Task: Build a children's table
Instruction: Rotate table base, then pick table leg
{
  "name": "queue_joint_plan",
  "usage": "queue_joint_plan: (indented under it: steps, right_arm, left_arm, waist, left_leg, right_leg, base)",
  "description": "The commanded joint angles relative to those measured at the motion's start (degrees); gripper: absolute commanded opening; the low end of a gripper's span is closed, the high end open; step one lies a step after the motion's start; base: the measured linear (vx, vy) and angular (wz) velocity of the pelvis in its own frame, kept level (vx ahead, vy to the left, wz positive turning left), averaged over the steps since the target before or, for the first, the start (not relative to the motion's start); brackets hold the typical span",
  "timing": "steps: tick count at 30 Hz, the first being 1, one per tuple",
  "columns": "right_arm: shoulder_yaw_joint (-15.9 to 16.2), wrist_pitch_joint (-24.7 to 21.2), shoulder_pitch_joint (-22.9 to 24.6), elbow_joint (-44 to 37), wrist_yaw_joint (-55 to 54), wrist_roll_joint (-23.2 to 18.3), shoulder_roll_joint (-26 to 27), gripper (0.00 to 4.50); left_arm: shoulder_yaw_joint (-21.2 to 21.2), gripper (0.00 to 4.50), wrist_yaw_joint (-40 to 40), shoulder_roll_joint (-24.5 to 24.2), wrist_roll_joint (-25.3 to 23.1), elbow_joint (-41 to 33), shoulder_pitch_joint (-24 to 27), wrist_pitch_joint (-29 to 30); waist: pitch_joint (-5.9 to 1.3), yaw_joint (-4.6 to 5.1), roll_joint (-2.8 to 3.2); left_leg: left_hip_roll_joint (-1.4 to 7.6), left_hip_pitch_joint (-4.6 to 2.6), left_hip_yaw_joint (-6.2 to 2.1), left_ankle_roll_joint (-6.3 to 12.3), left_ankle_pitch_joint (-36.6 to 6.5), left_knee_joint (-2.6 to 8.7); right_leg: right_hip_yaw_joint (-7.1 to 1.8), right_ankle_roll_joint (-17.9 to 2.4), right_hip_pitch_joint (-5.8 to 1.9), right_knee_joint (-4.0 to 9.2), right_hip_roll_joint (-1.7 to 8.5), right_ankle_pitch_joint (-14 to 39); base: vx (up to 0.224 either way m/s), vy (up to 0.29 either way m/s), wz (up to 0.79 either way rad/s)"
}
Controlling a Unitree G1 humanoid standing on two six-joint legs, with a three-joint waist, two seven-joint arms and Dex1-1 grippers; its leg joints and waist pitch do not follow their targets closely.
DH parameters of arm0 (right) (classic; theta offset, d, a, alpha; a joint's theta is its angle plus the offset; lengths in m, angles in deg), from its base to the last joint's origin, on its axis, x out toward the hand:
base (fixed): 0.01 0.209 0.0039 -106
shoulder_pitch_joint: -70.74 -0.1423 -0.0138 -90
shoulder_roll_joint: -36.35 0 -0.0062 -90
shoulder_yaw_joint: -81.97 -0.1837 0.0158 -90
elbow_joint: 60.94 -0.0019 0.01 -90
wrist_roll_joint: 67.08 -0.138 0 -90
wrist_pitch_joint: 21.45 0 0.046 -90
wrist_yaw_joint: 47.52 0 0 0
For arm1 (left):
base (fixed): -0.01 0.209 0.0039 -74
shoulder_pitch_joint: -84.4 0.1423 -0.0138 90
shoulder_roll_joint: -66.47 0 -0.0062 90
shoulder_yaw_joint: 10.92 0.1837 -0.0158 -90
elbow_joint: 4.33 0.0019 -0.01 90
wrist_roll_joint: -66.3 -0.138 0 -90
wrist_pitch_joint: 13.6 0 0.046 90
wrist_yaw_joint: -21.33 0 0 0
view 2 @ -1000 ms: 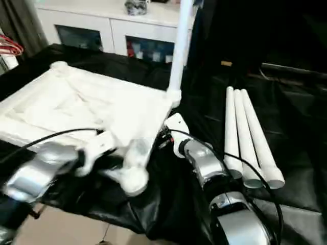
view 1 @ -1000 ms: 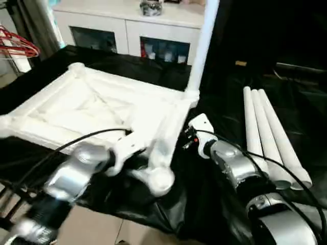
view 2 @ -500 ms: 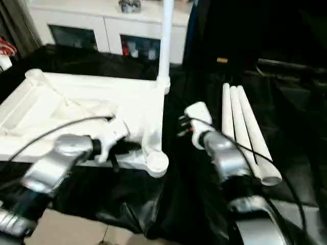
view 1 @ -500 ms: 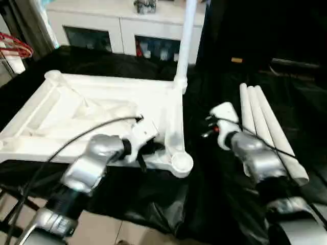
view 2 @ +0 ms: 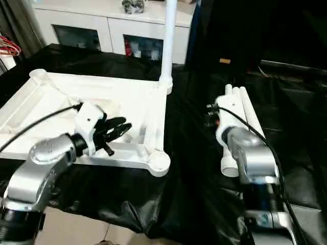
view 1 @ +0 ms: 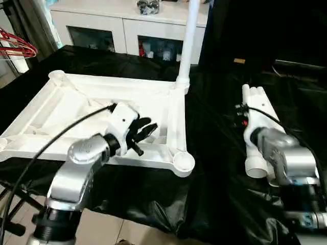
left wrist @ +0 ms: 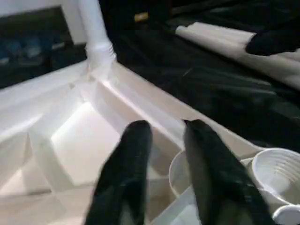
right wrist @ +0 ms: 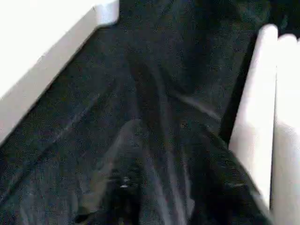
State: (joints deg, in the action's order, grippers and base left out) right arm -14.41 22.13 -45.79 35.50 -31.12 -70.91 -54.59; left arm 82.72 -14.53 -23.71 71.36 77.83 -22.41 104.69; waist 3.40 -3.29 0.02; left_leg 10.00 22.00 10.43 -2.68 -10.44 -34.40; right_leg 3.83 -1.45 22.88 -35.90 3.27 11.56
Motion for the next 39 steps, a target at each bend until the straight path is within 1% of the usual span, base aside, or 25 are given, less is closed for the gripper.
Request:
queue_joint_plan:
  steps: [1, 2, 3, 4, 5, 6, 8, 10, 11, 12, 13, 14, 15, 17, 18, 20, 23, 24, 29, 30, 31, 32, 35, 38, 39]
  right_arm:
    - [-1.06, -3.00, 0.60, -3.31, -1.21, -0.54, 0.03, 1.76]
    - [-1.13, -3.26, 0.65, -3.55, -1.33, -0.61, 0.09, 1.95]
    - [-1.53, -4.91, 0.88, -4.95, -2.06, -0.78, 0.33, 1.99]
    - [-1.81, -5.68, 0.86, -5.41, -2.66, -0.63, 0.45, 2.07]
    - [-1.98, -6.04, 0.83, -5.61, -2.88, -0.57, 0.42, 2.20]
    - [-2.18, -6.51, 0.75, -5.75, -3.07, -0.61, 0.46, 2.32]
    - [-2.24, -6.90, 0.61, -5.67, -3.62, -0.25, 0.36, 2.43]
    - [-2.22, -6.91, 0.27, -5.04, -4.94, 0.75, 0.28, 2.63]
    - [-2.55, -9.49, -0.34, -4.52, -5.42, 0.63, 0.25, 2.63]
    - [-2.80, -10.53, -0.63, -4.28, -5.34, 0.29, 0.33, 2.75]
    - [-3.29, -12.72, -1.04, -4.17, -5.18, -0.47, 0.48, 2.93]
    - [-3.29, -12.72, -1.04, -4.17, -5.18, -0.47, 0.48, 2.93]
    - [-3.01, -13.64, -2.14, -2.65, -4.81, -0.71, -0.07, 2.96]
    - [-2.85, -13.20, -2.86, -1.27, -5.03, -0.46, -0.41, 2.96]
    - [-2.92, -13.37, -3.57, 0.02, -5.36, -0.37, -0.60, 2.96]
    - [-3.08, -13.81, -4.07, 0.94, -5.79, -0.30, -0.67, 2.96]
    - [-2.94, -14.14, -4.71, 2.53, -6.01, -0.09, -0.94, 2.96]
    - [-3.19, -14.25, -5.16, 3.34, -6.24, -0.03, -0.91, 2.96]
    - [-3.52, -13.43, -6.52, 6.49, -7.17, 0.34, -1.04, 2.96]
    - [-3.67, -12.93, -6.85, 7.11, -7.50, 0.48, -1.21, 2.96]
    - [-3.74, -12.82, -6.93, 7.27, -7.54, 0.47, -1.27, 2.96]
    - [-3.96, -12.36, -7.24, 8.02, -7.69, 0.44, -1.57, 2.96]
    - [-4.29, -12.09, -7.56, 9.54, -7.55, 0.17, -1.99, 2.96]
    - [-4.48, -12.39, -7.88, 10.96, -7.14, -0.26, -2.15, 2.96]
    - [-4.36, -11.87, -7.93, 11.26, -7.27, -0.11, -2.27, 2.96]
  left_arm:
    - [-0.07, 1.65, 0.97, 0.45, 0.50, -2.03, 0.83, -0.83]
    - [-0.05, 1.93, 1.15, 0.55, 0.50, -2.21, 0.99, -0.94]
    - [0.38, 2.01, 1.95, 0.85, 0.09, -3.03, 1.81, -2.68]
    - [0.74, 2.02, 1.73, 0.71, -0.04, -3.14, 2.01, -3.82]
    - [0.98, 2.09, 1.16, 0.47, 0.21, -3.28, 2.06, -3.74]
    - [1.03, 2.23, 0.17, 0.18, 0.90, -3.42, 1.99, -3.39]
    - [0.85, 2.45, -0.11, 0.15, 1.47, -3.69, 1.98, -2.85]
    - [1.56, 2.56, -0.36, -0.78, 0.34, -3.59, 1.91, -4.61]
    - [2.81, 2.56, -2.21, -2.39, 0.14, -4.05, 2.03, -4.07]
    - [3.19, 2.69, -3.17, -2.97, 0.43, -4.27, 2.05, -3.38]
    - [3.84, 2.90, -4.78, -3.95, 1.19, -4.80, 2.20, -1.96]
    - [3.84, 2.93, -4.78, -3.95, 1.19, -4.80, 2.20, -1.96]
    - [4.51, 2.95, -8.37, -5.45, 3.90, -6.26, 2.56, -0.28]
    - [4.86, 2.95, -9.79, -6.20, 4.80, -6.92, 2.72, -0.14]
    - [5.20, 2.95, -10.69, -6.97, 5.02, -7.15, 2.79, 0.10]
    - [5.47, 2.95, -11.39, -7.59, 5.45, -7.26, 2.89, 0.51]
    - [5.97, 2.95, -11.64, -8.58, 4.94, -7.18, 2.91, -0.05]
    - [5.98, 2.95, -11.81, -8.86, 5.00, -7.29, 2.83, 0.26]
    - [6.00, 2.95, -12.44, -10.13, 5.39, -7.42, 2.65, 0.70]
    - [5.98, 2.95, -12.50, -10.37, 5.45, -7.39, 2.52, 0.81]
    - [5.98, 2.95, -12.52, -10.46, 5.46, -7.37, 2.48, 0.84]
    - [6.07, 2.95, -12.48, -10.80, 5.47, -7.26, 2.38, 0.78]
    - [6.24, 2.95, -12.50, -11.06, 5.36, -7.10, 2.32, 0.61]
    - [6.49, 2.95, -12.38, -11.19, 5.42, -7.09, 2.18, 0.73]
    - [6.64, 2.95, -12.38, -11.26, 5.38, -7.09, 2.13, 0.60]
  waist:
    - [-3.69, 0.04, 0.01]
    - [-3.72, 0.06, -0.02]
    - [-3.69, 0.16, 0.11]
    - [-3.67, 0.18, 0.08]
    - [-3.68, 0.17, 0.00]
    - [-3.69, 0.12, 0.08]
    - [-3.65, 0.18, 0.07]
    - [-3.67, 0.18, 0.13]
    - [-3.70, 0.17, 0.23]
    - [-3.77, 0.27, 0.21]
    - [-3.75, 0.24, 0.26]
    - [-3.75, 0.24, 0.26]
    - [-3.82, 0.19, 0.42]
    - [-3.77, 0.24, 0.48]
    - [-3.78, 0.25, 0.61]
    - [-3.74, 0.26, 0.57]
    - [-3.77, 0.21, 0.64]
    - [-3.81, 0.25, 0.81]
    - [-3.91, 0.21, 0.78]
    - [-3.94, 0.15, 0.99]
    - [-4.01, 0.09, 0.94]
    - [-4.00, 0.09, 1.06]
    - [-3.97, 0.03, 1.06]
    - [-4.02, -0.02, 1.02]
    - [-4.01, -0.04, 0.96]
  left_leg:
    - [3.12, -1.07, -1.29, 0.42, -8.84, 3.91]
    - [3.11, -1.07, -1.30, 0.38, -8.71, 3.92]
    - [3.09, -1.15, -1.28, 0.22, -8.97, 3.91]
    - [3.06, -1.12, -1.30, 0.24, -9.12, 3.90]
    - [3.05, -1.12, -1.31, 0.22, -9.20, 3.93]
    - [3.07, -1.25, -1.26, 0.03, -9.33, 3.89]
    - [2.98, -1.26, -1.23, -0.26, -9.41, 3.89]
    - [3.02, -1.30, -1.30, -0.57, -9.36, 3.92]
    - [2.98, -1.31, -1.32, -0.62, -9.17, 3.91]
    - [2.89, -1.35, -1.34, -0.74, -8.77, 3.91]
    - [2.88, -1.32, -1.27, -0.73, -8.41, 3.88]
    - [2.88, -1.32, -1.27, -0.73, -8.41, 3.88]
    - [2.91, -1.33, -1.31, -1.04, -8.06, 3.85]
    - [2.89, -1.23, -1.23, -1.23, -8.18, 3.84]
    - [2.86, -1.34, -1.24, -1.43, -8.55, 3.82]
    - [2.82, -1.39, -1.15, -1.52, -8.75, 3.77]
    - [2.83, -1.47, -1.17, -1.69, -8.85, 3.76]
    - [2.83, -1.44, -1.21, -1.91, -8.73, 3.79]
    - [2.74, -1.36, -1.15, -1.96, -8.14, 3.66]
    - [2.77, -1.36, -1.18, -2.05, -7.91, 3.66]
    - [2.78, -1.40, -1.20, -2.03, -7.74, 3.65]
    - [2.77, -1.43, -1.18, -2.05, -7.81, 3.63]
    - [2.75, -1.47, -1.13, -2.20, -8.45, 3.58]
    - [2.71, -1.41, -1.13, -2.11, -8.27, 3.53]
    - [2.73, -1.36, -1.14, -1.98, -8.01, 3.55]
  right_leg:
    - [-3.41, -8.72, -2.79, 5.06, 4.64, 11.32]
    - [-3.38, -8.70, -2.76, 5.01, 4.57, 10.87]
    - [-3.39, -8.71, -2.68, 5.07, 4.53, 10.96]
    - [-3.39, -8.67, -2.69, 5.12, 4.52, 11.10]
    - [-3.42, -8.44, -2.69, 5.11, 4.54, 11.34]
    - [-3.44, -8.33, -2.60, 5.16, 4.58, 11.62]
    - [-3.44, -8.20, -2.56, 5.15, 4.53, 12.07]
    - [-3.41, -8.00, -2.52, 5.15, 4.52, 11.83]
    - [-3.40, -7.92, -2.53, 5.09, 4.47, 11.52]
    - [-3.41, -8.01, -2.60, 4.84, 4.33, 10.49]
    - [-3.47, -8.20, -2.65, 4.76, 4.42, 9.84]
    - [-3.47, -8.20, -2.65, 4.76, 4.42, 9.84]
    - [-3.41, -8.69, -2.71, 4.54, 4.51, 9.17]
    - [-3.41, -9.21, -2.67, 4.59, 4.51, 8.78]
    - [-3.39, -9.52, -2.65, 4.54, 4.51, 8.94]
    - [-3.45, -9.53, -2.67, 4.59, 4.46, 9.09]
    - [-3.45, -9.37, -2.69, 4.59, 4.47, 9.48]
    - [-3.40, -9.48, -2.74, 4.53, 4.40, 8.88]
    - [-3.41, -9.93, -2.89, 4.33, 4.43, 7.62]
    - [-3.39, -9.96, -2.91, 4.27, 4.41, 6.99]
    - [-3.36, -10.05, -2.97, 4.16, 4.41, 6.52]
    - [-3.35, -10.20, -2.92, 4.18, 4.40, 6.44]
    - [-3.36, -10.21, -2.93, 4.25, 4.40, 7.13]
    - [-3.35, -10.30, -3.01, 4.24, 4.41, 7.00]
    - [-3.34, -10.30, -3.04, 4.19, 4.39, 6.78]
  base:
    - [0.000, 0.000, 0.00]
    - [0.000, 0.000, 0.00]
    - [0.000, 0.000, 0.00]
    - [0.000, 0.000, 0.00]
    - [0.000, 0.000, 0.00]
    - [0.000, 0.000, 0.00]
    - [0.000, 0.000, 0.00]
    - [0.000, 0.000, 0.00]
    - [0.000, 0.000, 0.00]
    - [0.000, 0.000, 0.00]
    - [0.000, 0.000, 0.00]
    - [0.000, 0.000, 0.00]
    - [0.000, 0.000, 0.00]
    - [0.000, 0.000, 0.00]
    - [0.000, 0.000, 0.00]
    - [0.000, 0.000, 0.00]
    - [0.000, 0.000, 0.00]
    - [0.000, 0.000, 0.00]
    - [0.000, 0.000, 0.00]
    - [0.000, 0.000, 0.00]
    - [0.000, 0.000, 0.00]
    - [0.000, 0.000, 0.00]
    - [0.000, 0.000, 0.00]
    - [0.000, 0.000, 0.00]
    - [0.000, 0.000, 0.00]
